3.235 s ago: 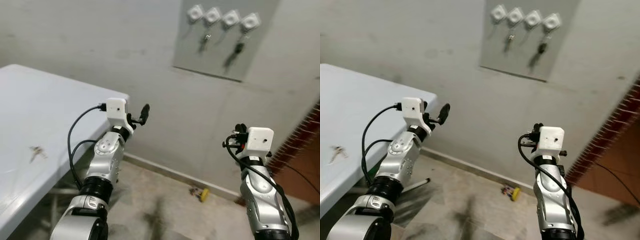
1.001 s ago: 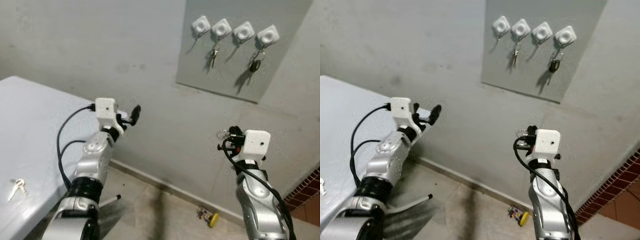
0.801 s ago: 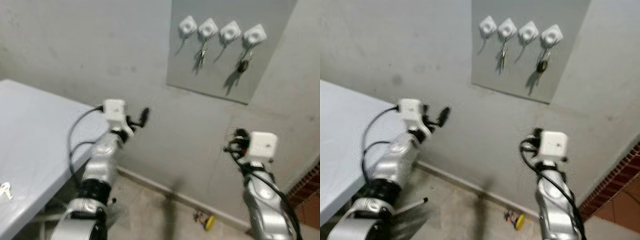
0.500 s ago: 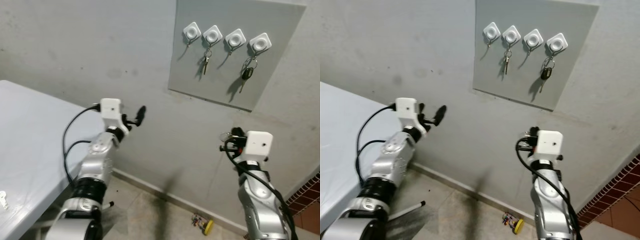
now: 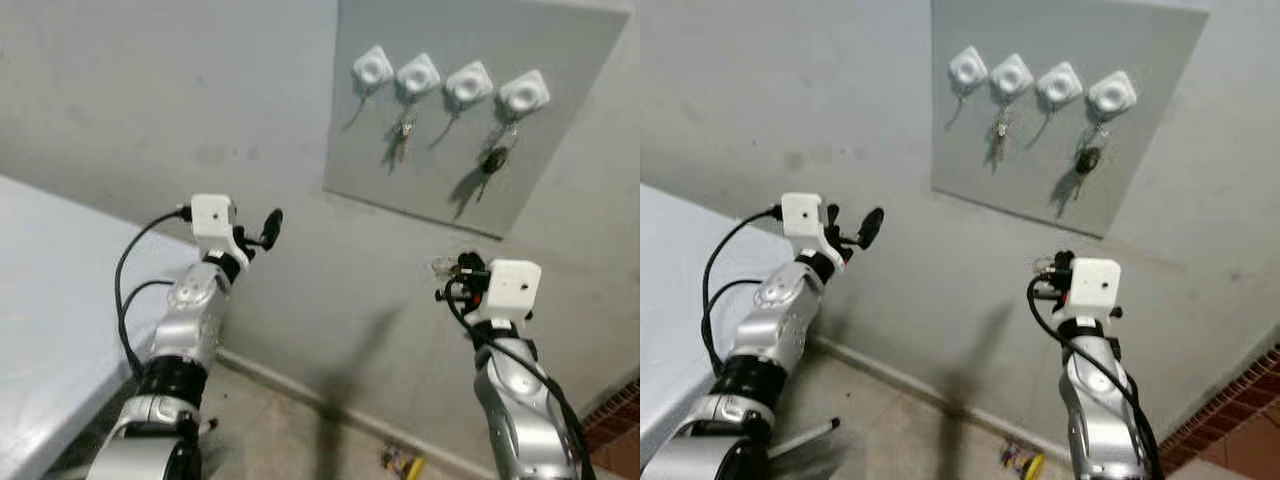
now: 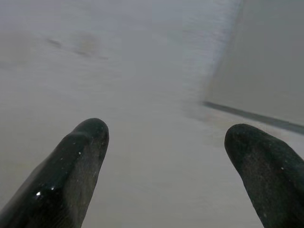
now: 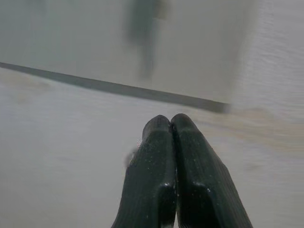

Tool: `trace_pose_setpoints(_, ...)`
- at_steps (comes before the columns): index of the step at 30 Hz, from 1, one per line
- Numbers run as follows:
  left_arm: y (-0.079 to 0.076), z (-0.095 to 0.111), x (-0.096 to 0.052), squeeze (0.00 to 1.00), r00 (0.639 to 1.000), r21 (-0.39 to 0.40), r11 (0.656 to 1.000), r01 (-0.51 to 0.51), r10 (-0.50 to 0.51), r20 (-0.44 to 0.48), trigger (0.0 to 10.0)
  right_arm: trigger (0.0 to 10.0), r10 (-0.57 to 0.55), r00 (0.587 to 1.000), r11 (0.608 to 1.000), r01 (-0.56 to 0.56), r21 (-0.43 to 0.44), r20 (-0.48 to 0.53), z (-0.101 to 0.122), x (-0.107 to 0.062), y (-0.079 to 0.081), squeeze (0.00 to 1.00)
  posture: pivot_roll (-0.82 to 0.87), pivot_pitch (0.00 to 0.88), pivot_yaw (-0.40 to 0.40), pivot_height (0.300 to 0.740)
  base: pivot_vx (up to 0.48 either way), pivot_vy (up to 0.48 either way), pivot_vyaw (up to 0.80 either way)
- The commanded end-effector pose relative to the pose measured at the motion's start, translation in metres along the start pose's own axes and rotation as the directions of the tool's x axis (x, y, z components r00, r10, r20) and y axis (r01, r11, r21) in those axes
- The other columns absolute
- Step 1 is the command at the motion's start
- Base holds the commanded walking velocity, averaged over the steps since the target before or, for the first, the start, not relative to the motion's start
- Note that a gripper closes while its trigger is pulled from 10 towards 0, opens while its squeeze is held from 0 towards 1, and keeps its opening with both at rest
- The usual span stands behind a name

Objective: Hang keys on a hook

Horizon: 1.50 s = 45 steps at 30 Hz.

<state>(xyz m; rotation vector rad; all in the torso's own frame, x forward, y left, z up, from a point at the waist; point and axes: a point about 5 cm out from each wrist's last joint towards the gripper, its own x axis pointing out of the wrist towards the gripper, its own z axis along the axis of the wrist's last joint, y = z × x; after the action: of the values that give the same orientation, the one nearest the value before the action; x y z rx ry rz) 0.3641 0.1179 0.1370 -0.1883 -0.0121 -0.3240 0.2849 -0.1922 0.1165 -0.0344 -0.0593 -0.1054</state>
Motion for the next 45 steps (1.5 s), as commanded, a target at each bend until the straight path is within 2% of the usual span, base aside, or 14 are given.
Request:
trace_pose_setpoints(1, 0.005, 0.009, 0.001, 0.0, 1.0, 0.03, 1.0, -0.005, 0.005, 0.017, 10.0, 10.0, 0.012, 1.0, 1.0, -0.012, 0.009, 0.025, 0.007, 0.003, 0.004, 0.0, -0.06, 0.0, -0.018, 0.74, 0.307, 0.0, 0.0)
trace_pose_setpoints(7, 0.003, 0.011, 0.002, 0.0, 1.0, 0.052, 0.999, -0.008, 0.007, 0.03, 10.0, 10.0, 0.012, 1.0, 1.0, -0.012, 0.007, 0.021, 0.006, 0.002, 0.004, 0.0, -0.06, 0.0, -0.017, 0.74, 0.129, 0.0, 0.0)
trace_pose_setpoints(13, -0.019, 0.023, 0.006, 0.0, 0.992, 0.131, 0.988, 0.086, -0.097, 0.076, 10.0, 10.0, 0.052, 0.998, 0.999, -0.052, -0.002, 0.019, 0.008, 0.003, 0.006, 0.0, -0.06, 0.0, -0.016, 0.74, 0.0, 0.0, 0.0)
trace_pose_setpoints(14, -0.024, 0.027, 0.007, 0.0, 0.988, 0.144, 0.983, 0.115, -0.129, 0.089, 10.0, 10.0, 0.068, 0.997, 0.998, -0.068, -0.008, 0.022, 0.009, 0.003, 0.007, 0.0, -0.06, 0.0, -0.016, 0.74, 0.0, 0.0, 0.0)
trace_pose_setpoints(15, -0.034, 0.034, 0.008, 0.0, 0.975, 0.192, 0.968, 0.16, -0.185, 0.122, 10.0, 10.0, 0.105, 0.994, 0.994, -0.104, -0.024, 0.032, 0.011, 0.003, 0.008, 0.0, -0.06, 0.0, -0.016, 0.74, 0.0, 0.0, 0.0)
trace_pose_setpoints(18, -0.046, 0.04, 0.009, 0.0, 0.959, 0.234, 0.949, 0.212, -0.248, 0.135, 10.0, 10.0, 0.15, 0.988, 0.988, -0.148, -0.038, 0.048, 0.017, 0.006, 0.011, 0.0, -0.07, 0.0, -0.007, 0.74, 0.0, 0.0, 0.0)
trace_pose_setpoints(20, -0.049, 0.041, 0.009, 0.0, 0.953, 0.232, 0.944, 0.233, -0.269, 0.14, 10.0, 10.0, 0.163, 0.985, 0.986, -0.161, -0.039, 0.054, 0.019, 0.007, 0.012, 0.0, -0.07, 0.0, -0.007, 0.74, 0.0, 0.0, 0.0)
trace_pose_setpoints(21, -0.057, 0.046, 0.008, 0.0, 0.936, 0.249, 0.929, 0.274, -0.317, 0.151, 10.0, 10.0, 0.201, 0.977, 0.979, -0.199, -0.034, 0.072, 0.026, 0.009, 0.014, 0.0, -0.07, 0.0, -0.007, 0.74, 0.0, 0.0, 0.0)
trace_pose_setpoints(24, -0.065, 0.05, 0.006, 0.0, 0.919, 0.256, 0.915, 0.311, -0.358, 0.164, 10.0, 10.0, 0.236, 0.967, 0.972, -0.233, -0.041, 0.096, 0.034, 0.012, 0.016, 0.0, -0.07, 0.0, -0.006, 0.74, 0.0, 0.0, 0.0)
trace_pose_setpoints(28, -0.078, 0.055, 0.006, 0.0, 0.894, 0.242, 0.899, 0.365, -0.411, 0.177, 10.0, 10.0, 0.292, 0.945, 0.956, -0.283, -0.081, 0.147, 0.052, 0.024, 0.023, 0.0, -0.07, 0.0, -0.007, 0.74, 0.0, 0.0, 0.0)
trace_pose_setpoints(32, -0.081, 0.058, 0.005, 0.0, 0.883, 0.244, 0.89, 0.384, -0.431, 0.183, 10.0, 10.0, 0.311, 0.936, 0.95, -0.302, -0.077, 0.165, 0.06, 0.031, 0.026, 0.0, -0.07, 0.0, -0.007, 0.74, 0.0, 0.0, 0.0)
trace_pose_setpoints(37, -0.086, 0.064, 0.002, 0.0, 0.871, 0.251, 0.881, 0.401, -0.452, 0.193, 10.0, 10.0, 0.369, 0.905, 0.929, -0.354, -0.107, 0.213, 0.08, 0.044, 0.035, 0.0, -0.07, 0.0, -0.009, 0.74, 0.0, 0.0, 0.0)
trace_pose_setpoints(45, -0.086, 0.064, 0.001, 0.0, 0.871, 0.237, 0.882, 0.407, -0.453, 0.192, 10.0, 10.0, 0.383, 0.882, 0.924, -0.365, -0.115, 0.276, 0.102, 0.058, 0.037, 0.0, -0.05, 0.0, -0.017, 0.74, 0.0, 0.0, 0.0)
